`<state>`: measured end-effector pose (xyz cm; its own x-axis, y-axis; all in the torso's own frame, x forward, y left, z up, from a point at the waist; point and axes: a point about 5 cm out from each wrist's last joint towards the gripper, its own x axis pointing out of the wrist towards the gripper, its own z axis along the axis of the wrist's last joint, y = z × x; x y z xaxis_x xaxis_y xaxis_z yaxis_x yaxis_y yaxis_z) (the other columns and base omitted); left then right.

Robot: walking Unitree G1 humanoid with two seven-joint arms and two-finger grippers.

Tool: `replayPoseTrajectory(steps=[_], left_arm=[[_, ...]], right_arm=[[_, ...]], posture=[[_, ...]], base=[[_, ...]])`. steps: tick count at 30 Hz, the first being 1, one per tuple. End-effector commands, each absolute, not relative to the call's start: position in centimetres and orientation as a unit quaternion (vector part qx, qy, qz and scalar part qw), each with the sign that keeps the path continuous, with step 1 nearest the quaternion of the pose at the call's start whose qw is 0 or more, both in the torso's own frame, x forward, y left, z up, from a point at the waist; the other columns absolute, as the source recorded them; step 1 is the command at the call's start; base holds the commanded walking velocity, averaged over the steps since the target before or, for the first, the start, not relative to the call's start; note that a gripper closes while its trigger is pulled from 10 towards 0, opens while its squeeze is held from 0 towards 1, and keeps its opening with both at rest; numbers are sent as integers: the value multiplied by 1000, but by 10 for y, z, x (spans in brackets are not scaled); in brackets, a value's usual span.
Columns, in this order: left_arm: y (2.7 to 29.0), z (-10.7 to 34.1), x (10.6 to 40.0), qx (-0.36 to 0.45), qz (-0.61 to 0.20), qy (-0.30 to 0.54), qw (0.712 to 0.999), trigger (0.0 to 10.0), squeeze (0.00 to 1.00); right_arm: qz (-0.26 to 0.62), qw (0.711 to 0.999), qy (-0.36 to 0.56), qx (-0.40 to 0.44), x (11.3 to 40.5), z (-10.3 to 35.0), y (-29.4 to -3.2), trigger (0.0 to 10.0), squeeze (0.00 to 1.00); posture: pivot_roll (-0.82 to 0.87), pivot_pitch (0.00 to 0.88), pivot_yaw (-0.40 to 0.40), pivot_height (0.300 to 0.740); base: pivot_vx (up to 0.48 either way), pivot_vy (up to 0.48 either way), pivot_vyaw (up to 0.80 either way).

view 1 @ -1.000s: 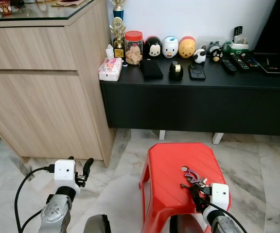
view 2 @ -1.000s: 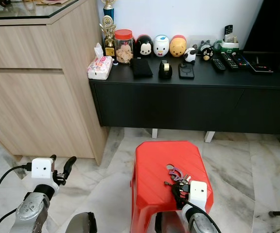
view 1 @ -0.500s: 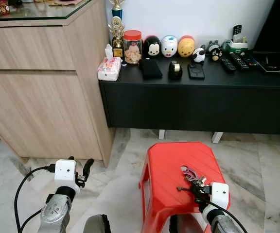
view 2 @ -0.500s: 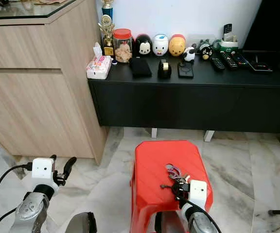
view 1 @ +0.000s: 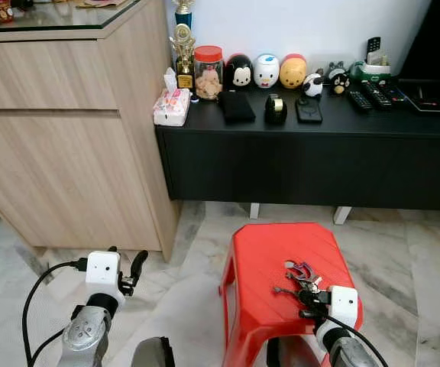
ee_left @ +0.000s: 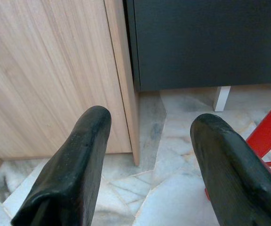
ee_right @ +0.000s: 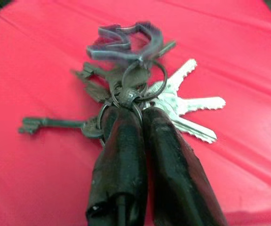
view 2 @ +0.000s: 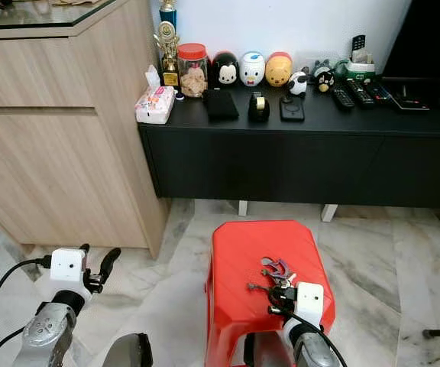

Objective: Hang keys on a hook

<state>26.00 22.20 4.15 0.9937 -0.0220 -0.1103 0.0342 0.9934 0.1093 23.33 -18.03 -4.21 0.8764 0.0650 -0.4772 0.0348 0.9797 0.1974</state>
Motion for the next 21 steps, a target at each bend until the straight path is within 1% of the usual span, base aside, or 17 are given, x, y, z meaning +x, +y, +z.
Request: replayPoseTrajectory(steps=[1, 3, 8, 14, 21], left_arm=[[223, 37, 259, 60, -17, 71, 996, 10000, 0], [223, 37, 259, 60, -16, 71, 996, 10000, 0], [223, 37, 259, 60, -17, 72, 995, 10000, 0], [223, 37, 259, 59, -17, 72, 995, 10000, 0], [223, 36, 258, 59, -16, 73, 995, 10000, 0]], right_arm=[[9, 970, 218, 103, 243, -33, -179, 0, 0], [10, 972, 210, 102, 246, -30, -179, 0, 0], [5, 984, 155, 87, 262, -11, -183, 0, 0], [14, 992, 102, 76, 275, 8, -185, 0, 0], [24, 994, 80, 64, 276, 15, -184, 0, 0]], posture=[[51, 0, -3, 586], [50, 0, -2, 586], [49, 0, -2, 586], [46, 0, -6, 586], [46, 0, -9, 586]], base=[[0, 0, 0], [0, 0, 0], [0, 0, 0], [0, 0, 0], [0, 0, 0]])
